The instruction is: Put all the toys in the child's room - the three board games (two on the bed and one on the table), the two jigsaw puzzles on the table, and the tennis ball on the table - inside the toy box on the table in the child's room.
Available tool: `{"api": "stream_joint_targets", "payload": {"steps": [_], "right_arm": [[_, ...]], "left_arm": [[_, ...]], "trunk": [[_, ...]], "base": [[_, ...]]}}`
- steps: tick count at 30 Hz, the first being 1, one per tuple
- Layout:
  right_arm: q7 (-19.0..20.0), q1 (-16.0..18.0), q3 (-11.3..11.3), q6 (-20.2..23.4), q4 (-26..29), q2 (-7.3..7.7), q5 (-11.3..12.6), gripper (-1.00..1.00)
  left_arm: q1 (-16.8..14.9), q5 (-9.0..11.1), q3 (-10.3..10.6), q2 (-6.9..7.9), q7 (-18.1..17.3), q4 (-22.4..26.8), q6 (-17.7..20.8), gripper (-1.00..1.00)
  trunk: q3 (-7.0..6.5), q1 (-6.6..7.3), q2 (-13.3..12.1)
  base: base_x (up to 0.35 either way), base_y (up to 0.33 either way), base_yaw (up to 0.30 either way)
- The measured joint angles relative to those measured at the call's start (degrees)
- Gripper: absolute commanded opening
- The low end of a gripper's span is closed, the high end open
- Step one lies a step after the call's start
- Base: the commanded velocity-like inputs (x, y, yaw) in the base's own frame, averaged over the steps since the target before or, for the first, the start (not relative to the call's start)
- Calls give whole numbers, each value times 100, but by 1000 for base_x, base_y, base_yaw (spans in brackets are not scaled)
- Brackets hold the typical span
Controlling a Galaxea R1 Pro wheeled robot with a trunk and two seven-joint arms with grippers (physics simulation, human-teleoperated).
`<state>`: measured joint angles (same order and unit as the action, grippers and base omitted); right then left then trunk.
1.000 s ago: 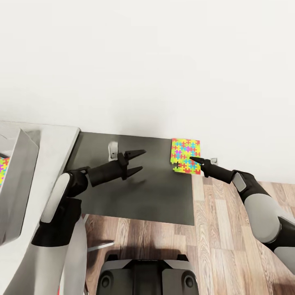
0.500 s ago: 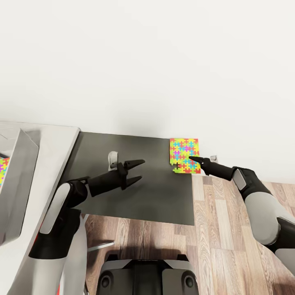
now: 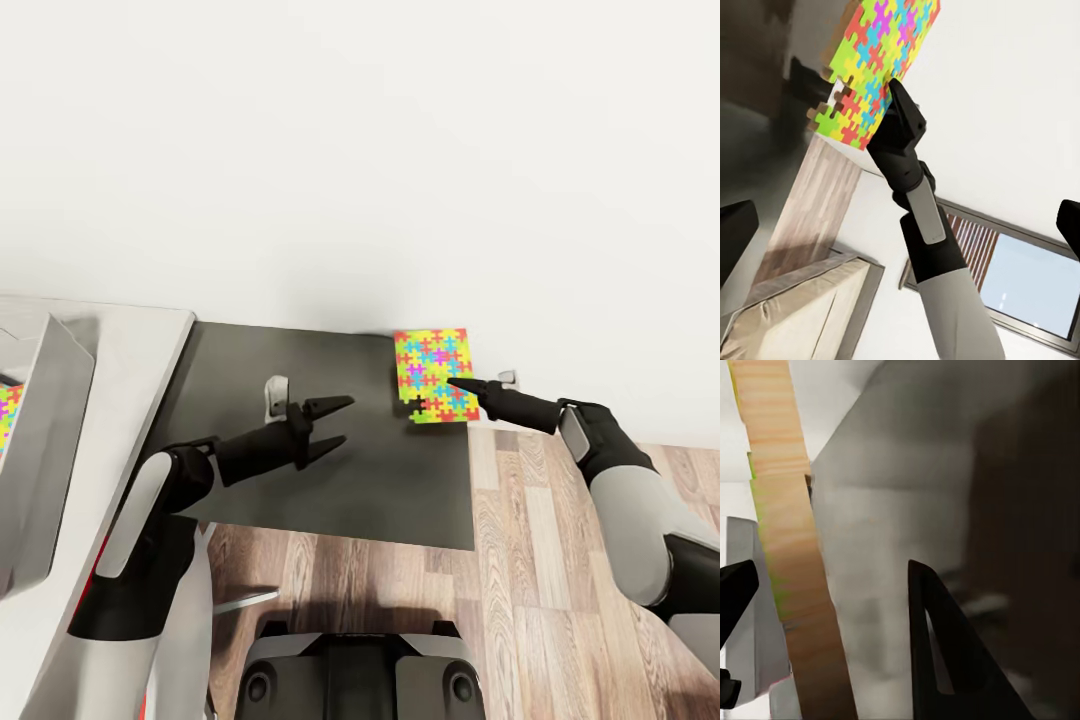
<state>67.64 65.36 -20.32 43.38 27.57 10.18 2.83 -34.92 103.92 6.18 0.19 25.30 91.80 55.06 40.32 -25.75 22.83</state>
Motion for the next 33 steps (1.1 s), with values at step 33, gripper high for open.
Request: {"api": "stream_joint_targets", "payload": {"steps": [33], "right_arm": [[158, -454, -2, 1550, 1352, 145, 38, -100]], "left_arm": [[8, 78, -6, -8, -220, 19, 61, 100]], "trunk": [[-76, 0, 1]], "base": [[0, 0, 55]]}}
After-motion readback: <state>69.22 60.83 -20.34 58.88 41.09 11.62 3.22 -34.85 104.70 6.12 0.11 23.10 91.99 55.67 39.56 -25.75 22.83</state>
